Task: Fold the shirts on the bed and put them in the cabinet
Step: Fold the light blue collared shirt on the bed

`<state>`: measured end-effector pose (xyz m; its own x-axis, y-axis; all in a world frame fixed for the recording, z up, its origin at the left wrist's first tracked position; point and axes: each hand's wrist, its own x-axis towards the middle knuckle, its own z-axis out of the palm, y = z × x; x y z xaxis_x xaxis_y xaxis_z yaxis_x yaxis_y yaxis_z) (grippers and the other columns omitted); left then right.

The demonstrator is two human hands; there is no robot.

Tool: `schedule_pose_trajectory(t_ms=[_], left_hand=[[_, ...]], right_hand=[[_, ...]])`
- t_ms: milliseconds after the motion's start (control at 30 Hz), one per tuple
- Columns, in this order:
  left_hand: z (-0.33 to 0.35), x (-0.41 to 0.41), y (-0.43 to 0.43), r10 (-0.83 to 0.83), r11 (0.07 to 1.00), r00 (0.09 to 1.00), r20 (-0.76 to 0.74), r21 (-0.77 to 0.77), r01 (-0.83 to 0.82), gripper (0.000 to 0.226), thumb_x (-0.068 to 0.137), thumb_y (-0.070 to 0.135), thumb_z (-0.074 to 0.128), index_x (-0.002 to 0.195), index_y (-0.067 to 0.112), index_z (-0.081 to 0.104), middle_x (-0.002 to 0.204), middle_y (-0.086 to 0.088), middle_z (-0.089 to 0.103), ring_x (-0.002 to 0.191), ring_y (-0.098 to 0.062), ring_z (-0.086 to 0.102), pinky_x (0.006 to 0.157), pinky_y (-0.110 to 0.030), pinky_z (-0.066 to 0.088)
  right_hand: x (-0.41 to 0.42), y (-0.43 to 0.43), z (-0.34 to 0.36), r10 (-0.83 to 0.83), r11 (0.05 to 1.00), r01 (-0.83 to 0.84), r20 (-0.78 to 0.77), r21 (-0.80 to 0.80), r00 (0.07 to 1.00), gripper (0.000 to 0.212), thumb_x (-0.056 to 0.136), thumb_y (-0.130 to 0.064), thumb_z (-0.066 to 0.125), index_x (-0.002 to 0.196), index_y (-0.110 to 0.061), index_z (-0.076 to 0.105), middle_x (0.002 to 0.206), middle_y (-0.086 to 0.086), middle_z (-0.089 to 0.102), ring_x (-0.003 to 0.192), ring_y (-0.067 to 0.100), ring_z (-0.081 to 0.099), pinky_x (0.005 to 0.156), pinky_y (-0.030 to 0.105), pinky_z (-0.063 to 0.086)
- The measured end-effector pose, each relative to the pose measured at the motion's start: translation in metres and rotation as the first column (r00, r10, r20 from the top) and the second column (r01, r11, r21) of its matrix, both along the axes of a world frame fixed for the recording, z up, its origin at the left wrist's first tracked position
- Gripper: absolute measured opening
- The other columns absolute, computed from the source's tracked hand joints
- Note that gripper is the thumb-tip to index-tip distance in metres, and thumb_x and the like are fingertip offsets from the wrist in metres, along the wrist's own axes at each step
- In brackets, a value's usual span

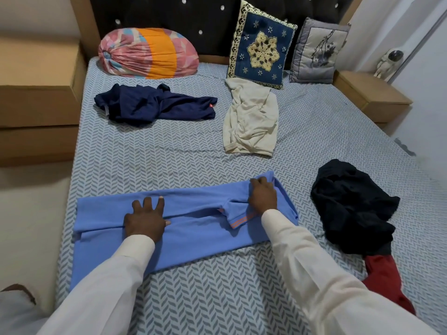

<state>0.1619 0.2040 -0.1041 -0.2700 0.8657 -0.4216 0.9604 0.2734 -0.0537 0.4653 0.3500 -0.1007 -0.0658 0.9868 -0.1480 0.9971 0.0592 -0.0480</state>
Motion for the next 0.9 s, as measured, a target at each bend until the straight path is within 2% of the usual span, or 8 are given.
schedule_pose_trajectory(t_ms=[133,300,467,567,633,700,767,900], left_hand=[[0.007,0.000,0.004,0.066,0.996,0.998,0.009,-0.055,-0.065,0.085,0.093,0.070,0.036,0.157,0.033,-0.006,0.163,-0.007,0.001,0.145,-0.040,0.010,0.103,-0.053,0.041],[0.008,-0.013,0.002,0.188,0.978,0.982,-0.016,-0.090,-0.189,0.103,0.077,0.089,0.033,0.155,0.038,-0.012,0.162,-0.010,-0.001,0.144,-0.040,0.011,0.103,-0.054,0.040],[0.013,-0.012,0.000,0.197,0.975,0.979,-0.060,-0.097,-0.202,0.106,0.075,0.091,0.030,0.154,0.036,-0.015,0.161,-0.016,0.000,0.141,-0.042,0.017,0.102,-0.051,0.041],[0.011,-0.013,-0.002,0.195,0.977,0.980,-0.049,-0.085,-0.198,0.106,0.075,0.092,0.029,0.154,0.036,-0.014,0.161,-0.015,0.002,0.139,-0.042,0.019,0.100,-0.051,0.042],[0.010,-0.015,-0.002,0.186,0.979,0.981,-0.049,-0.072,-0.190,0.106,0.074,0.092,0.028,0.155,0.036,-0.014,0.161,-0.015,0.002,0.139,-0.042,0.020,0.100,-0.051,0.042],[0.009,-0.015,-0.002,0.177,0.981,0.983,-0.050,-0.069,-0.181,0.106,0.074,0.093,0.026,0.155,0.036,-0.013,0.161,-0.015,0.003,0.139,-0.042,0.020,0.099,-0.052,0.042],[0.004,-0.018,-0.004,0.168,0.984,0.984,-0.055,-0.048,-0.170,0.105,0.074,0.093,0.024,0.155,0.036,-0.011,0.160,-0.016,0.006,0.138,-0.043,0.021,0.099,-0.052,0.042],[-0.006,-0.030,-0.023,0.112,0.989,0.993,-0.037,0.101,-0.107,0.092,0.081,0.085,0.017,0.157,0.034,0.007,0.158,-0.016,0.019,0.136,-0.042,0.026,0.103,-0.052,0.039]], right_hand=[[0.015,0.021,-0.008,-0.024,0.989,0.022,-0.015,-0.145,1.000,0.063,0.089,-0.025,0.061,0.145,-0.006,0.038,0.151,0.016,0.036,0.139,0.044,0.030,0.102,0.049,0.042],[0.026,0.047,-0.013,-0.038,0.974,0.033,-0.017,-0.223,0.999,0.074,0.087,-0.034,0.058,0.149,-0.006,0.029,0.157,0.012,0.026,0.141,0.039,0.026,0.105,0.042,0.037],[0.029,0.065,-0.014,-0.057,0.942,0.050,-0.009,-0.332,0.998,0.088,0.078,-0.043,0.058,0.150,-0.006,0.025,0.160,0.013,0.021,0.142,0.041,0.025,0.109,0.043,0.033],[0.040,0.066,0.000,-0.145,0.934,0.055,-0.236,-0.353,0.961,0.087,0.082,-0.023,0.069,0.156,-0.017,0.024,0.159,0.010,0.029,0.140,0.037,0.034,0.106,0.038,0.040],[0.054,0.060,0.010,-0.192,0.955,0.050,-0.478,-0.293,0.857,0.088,0.084,-0.010,0.070,0.157,-0.023,0.023,0.154,0.012,0.038,0.137,0.030,0.042,0.106,0.034,0.041],[0.070,0.052,0.015,-0.222,0.972,0.115,-0.660,-0.203,0.718,0.077,0.088,-0.002,0.067,0.154,-0.021,0.031,0.141,0.012,0.049,0.129,0.026,0.050,0.107,0.036,0.040],[0.089,0.041,0.018,-0.302,0.952,0.227,-0.739,-0.203,0.602,0.064,0.089,0.001,0.063,0.146,-0.020,0.042,0.116,0.006,0.057,0.104,0.023,0.057,0.093,0.038,0.047],[0.125,0.009,0.034,-0.433,0.900,0.333,-0.672,-0.282,0.601,0.011,0.083,-0.006,0.059,0.090,-0.014,0.063,0.080,0.010,0.058,0.073,0.020,0.051,0.065,0.029,0.041]])
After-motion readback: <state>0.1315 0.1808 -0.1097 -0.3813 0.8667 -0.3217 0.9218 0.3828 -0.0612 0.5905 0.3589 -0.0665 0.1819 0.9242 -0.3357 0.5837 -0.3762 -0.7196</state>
